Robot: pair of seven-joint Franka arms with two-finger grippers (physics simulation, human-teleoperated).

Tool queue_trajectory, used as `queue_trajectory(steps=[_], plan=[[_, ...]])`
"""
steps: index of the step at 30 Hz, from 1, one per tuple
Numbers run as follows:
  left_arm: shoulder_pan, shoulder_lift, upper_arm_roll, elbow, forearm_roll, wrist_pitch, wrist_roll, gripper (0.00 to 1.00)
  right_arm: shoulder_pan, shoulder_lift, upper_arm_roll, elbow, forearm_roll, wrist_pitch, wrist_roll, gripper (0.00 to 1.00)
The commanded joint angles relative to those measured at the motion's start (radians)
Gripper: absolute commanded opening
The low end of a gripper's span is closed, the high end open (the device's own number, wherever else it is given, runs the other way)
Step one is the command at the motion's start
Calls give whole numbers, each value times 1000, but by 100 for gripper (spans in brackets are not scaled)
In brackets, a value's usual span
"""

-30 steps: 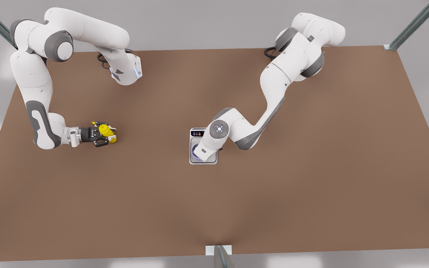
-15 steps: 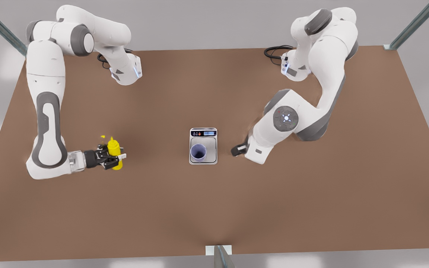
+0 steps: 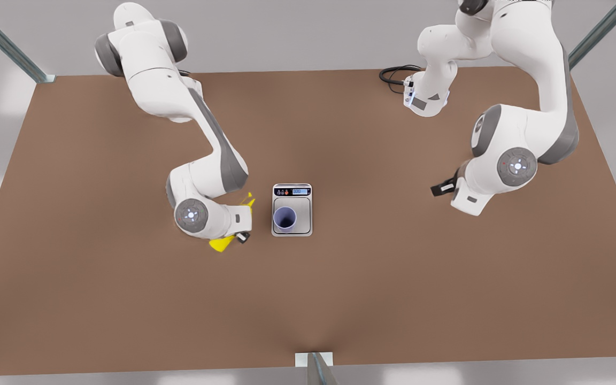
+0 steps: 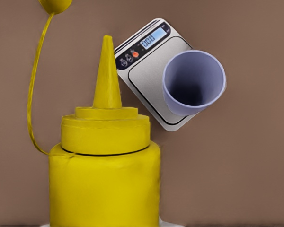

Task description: Move cup to the weight, pick up sauce bottle, pour sauce

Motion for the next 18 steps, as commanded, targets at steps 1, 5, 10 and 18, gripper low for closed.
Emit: queue_trajectory(steps=[1,5,10,18], plan=[[0,2,0,1,-25,-30,437,100,32,16,-1,9,-141,35,1053,50],[-1,2,0,1,-25,-30,431,100,87,71,-3,52,-213,43,1170,50],[-3,2,0,1,-25,-30,431,100,133,114,-7,80,-292,57,1216,50],[-1,2,0,1,-25,-30,431,100,167,118,-1,64,-424,52,1185,50]])
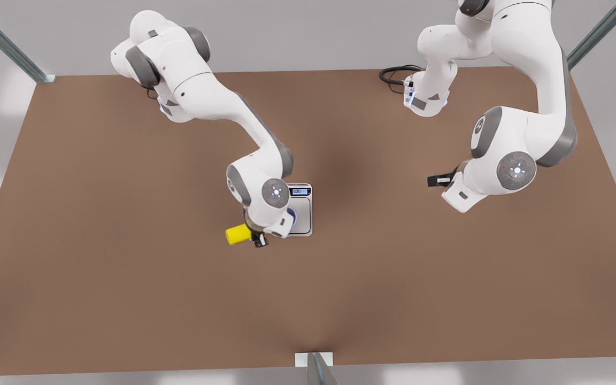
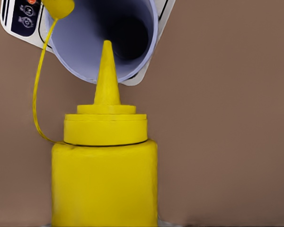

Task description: Move cup to the weight, pick up sauce bottle, pour sauce

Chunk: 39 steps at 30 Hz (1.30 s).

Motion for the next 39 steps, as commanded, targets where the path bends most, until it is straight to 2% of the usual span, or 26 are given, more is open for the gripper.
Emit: queue_trajectory(steps=[1,27,32,35,39], plan=[[0,-1,0,0,1,-2,158,100,1,-1,0,0,-38,1,421,50],[0,2,0,0,0,-2,158,100,35,-26,3,-37,-61,-74,302,49],[0,6,0,0,0,-2,158,100,-13,-61,3,-28,-32,-74,255,49],[0,6,0,0,-2,-2,158,100,-136,-107,0,-11,111,-77,97,49],[2,6,0,0,-2,-4,158,100,-390,-95,6,-9,632,-89,-210,49]])
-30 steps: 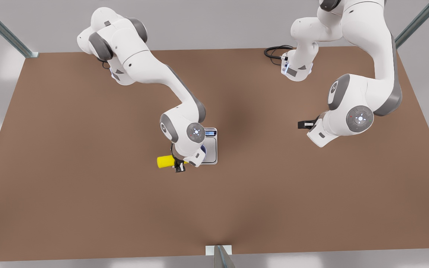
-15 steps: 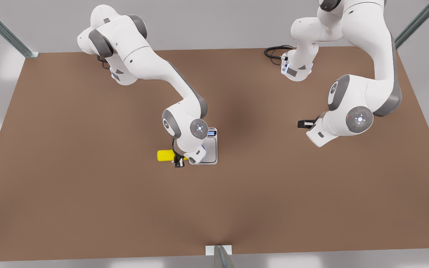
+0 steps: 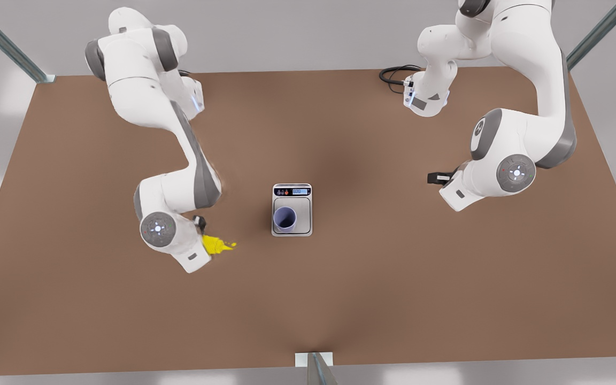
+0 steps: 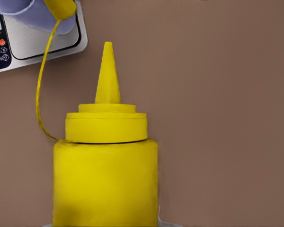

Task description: Move cup to the weight, pick up sauce bottle, pour sauce

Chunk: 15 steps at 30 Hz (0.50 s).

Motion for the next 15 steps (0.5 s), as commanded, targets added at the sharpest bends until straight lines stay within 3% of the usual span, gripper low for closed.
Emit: queue_trajectory(steps=[1,4,8,15], plan=[[0,-1,0,0,0,-1,18,100,-77,17,3,-1,371,-40,-432,49],[-1,-1,0,0,2,0,18,100,-181,96,3,-14,747,-155,-698,49],[-1,-1,0,0,3,0,20,100,-215,211,3,-14,1022,-222,-979,49],[0,-1,0,0,2,-3,18,100,-253,259,3,-15,1140,-253,-1299,50]])
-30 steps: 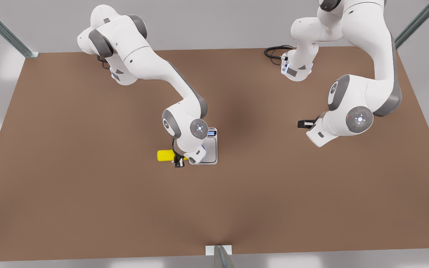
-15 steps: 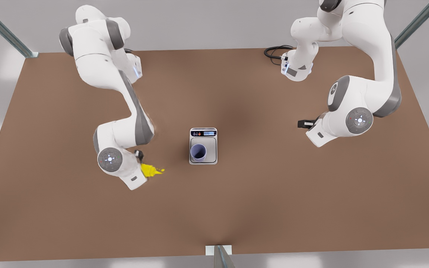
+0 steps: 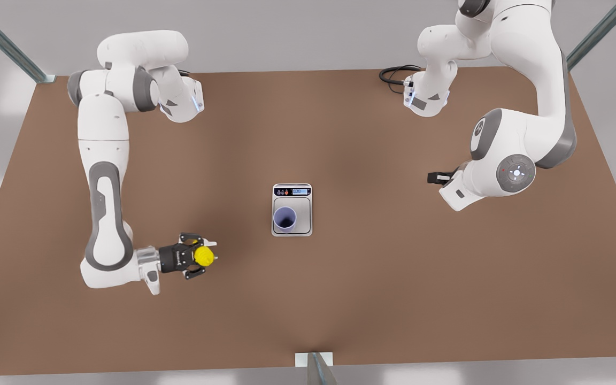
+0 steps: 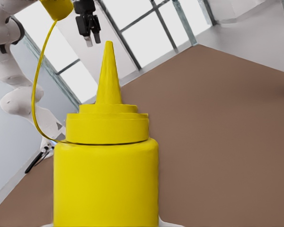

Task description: Move cup to the weight, pick up sauce bottle, pour sauce

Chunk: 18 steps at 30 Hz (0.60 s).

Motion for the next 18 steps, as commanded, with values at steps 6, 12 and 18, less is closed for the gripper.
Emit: queue_trajectory(steps=[6,12,18], plan=[[0,-1,0,0,-1,-1,8,100,-4,34,11,-101,175,-48,-894,50],[-1,-3,-2,0,2,0,8,100,-11,72,13,-157,216,-77,-972,50],[-1,-4,-2,22,3,0,6,100,-8,111,13,-157,244,-81,-1010,50]])
